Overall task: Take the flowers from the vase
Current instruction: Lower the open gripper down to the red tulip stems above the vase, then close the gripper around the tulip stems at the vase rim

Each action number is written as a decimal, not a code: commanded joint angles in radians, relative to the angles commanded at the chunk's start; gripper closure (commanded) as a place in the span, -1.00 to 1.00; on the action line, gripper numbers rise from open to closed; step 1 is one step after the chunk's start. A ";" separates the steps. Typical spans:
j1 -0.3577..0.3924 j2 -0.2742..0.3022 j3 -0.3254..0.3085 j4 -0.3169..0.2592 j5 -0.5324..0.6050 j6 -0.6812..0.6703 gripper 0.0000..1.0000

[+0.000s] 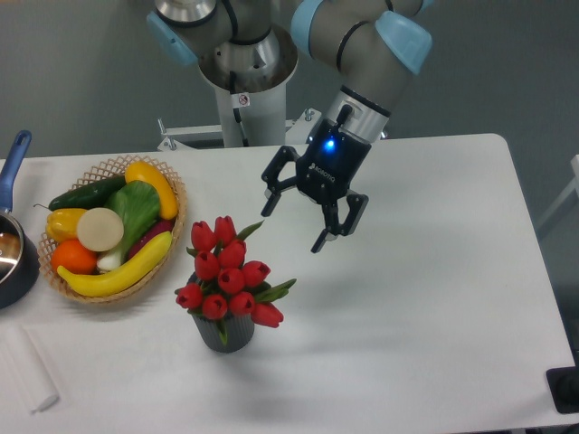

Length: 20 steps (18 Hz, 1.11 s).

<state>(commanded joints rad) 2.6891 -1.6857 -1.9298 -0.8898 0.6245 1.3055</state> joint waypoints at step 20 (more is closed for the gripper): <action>-0.098 -0.126 0.046 0.074 0.003 -0.046 -1.00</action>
<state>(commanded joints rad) 2.5910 -1.8115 -1.8839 -0.8161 0.6273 1.2594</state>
